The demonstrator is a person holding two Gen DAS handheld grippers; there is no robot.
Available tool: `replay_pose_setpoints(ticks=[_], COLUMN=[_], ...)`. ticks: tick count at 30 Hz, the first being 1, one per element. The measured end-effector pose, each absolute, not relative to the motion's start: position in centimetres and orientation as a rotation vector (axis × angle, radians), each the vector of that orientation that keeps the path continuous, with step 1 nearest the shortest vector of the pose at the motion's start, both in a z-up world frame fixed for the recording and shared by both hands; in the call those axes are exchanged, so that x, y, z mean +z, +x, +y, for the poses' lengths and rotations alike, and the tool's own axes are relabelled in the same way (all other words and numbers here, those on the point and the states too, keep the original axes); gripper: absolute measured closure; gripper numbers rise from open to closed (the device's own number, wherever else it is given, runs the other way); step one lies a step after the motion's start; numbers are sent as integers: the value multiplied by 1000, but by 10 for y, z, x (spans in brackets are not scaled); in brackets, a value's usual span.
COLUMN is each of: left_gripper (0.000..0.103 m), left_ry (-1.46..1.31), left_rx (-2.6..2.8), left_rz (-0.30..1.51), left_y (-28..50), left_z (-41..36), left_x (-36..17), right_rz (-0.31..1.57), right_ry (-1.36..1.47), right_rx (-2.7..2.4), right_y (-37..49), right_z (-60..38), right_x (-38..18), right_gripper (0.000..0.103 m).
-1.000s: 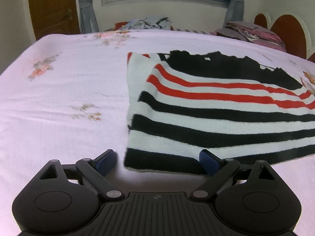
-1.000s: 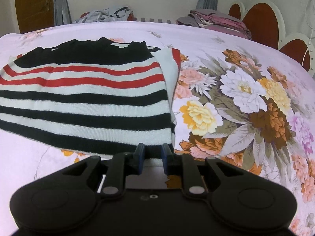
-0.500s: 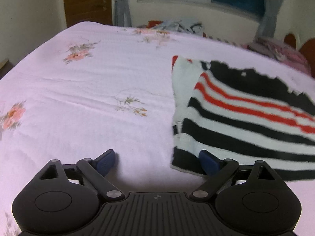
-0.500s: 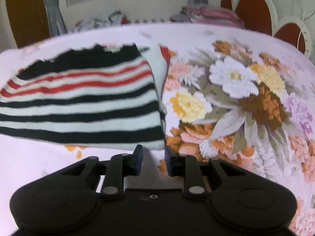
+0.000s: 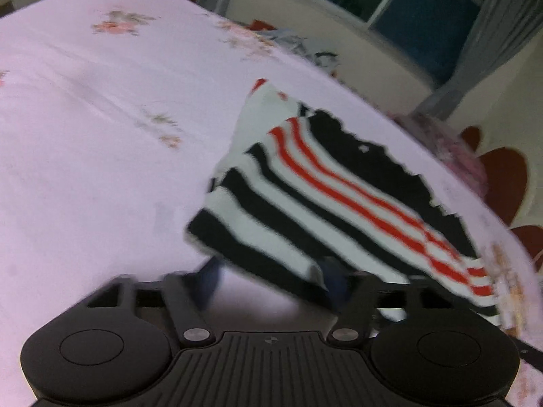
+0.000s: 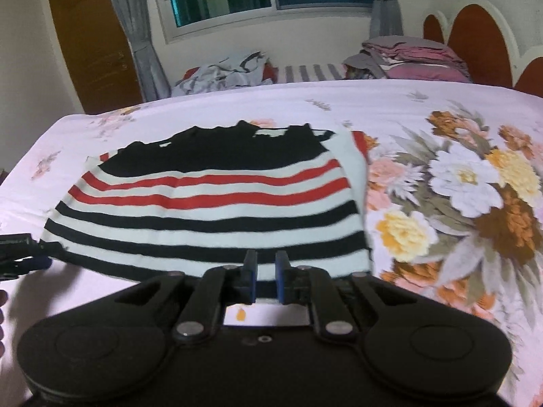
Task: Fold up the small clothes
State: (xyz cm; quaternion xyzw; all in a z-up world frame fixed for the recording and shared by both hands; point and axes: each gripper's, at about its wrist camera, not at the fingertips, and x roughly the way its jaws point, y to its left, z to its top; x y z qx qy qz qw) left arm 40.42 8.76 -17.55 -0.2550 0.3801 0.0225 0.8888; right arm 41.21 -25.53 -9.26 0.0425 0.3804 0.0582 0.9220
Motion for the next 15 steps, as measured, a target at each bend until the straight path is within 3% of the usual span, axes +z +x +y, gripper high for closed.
replay_pose_setpoints(ticks=[13,15], left_gripper=[29,40], left_ry=[-950,-959], left_rx=[88,108], left_rz=[621,605], left_y=[430,435], left_z=[125,124], left_x=[-204,-206], right_rz=[780,771], right_ry=[90,85], right_rx=[214,233], right_y=[480,489], right_z=[-204,-193], right_x=[-104,-104], right_gripper=[93,97])
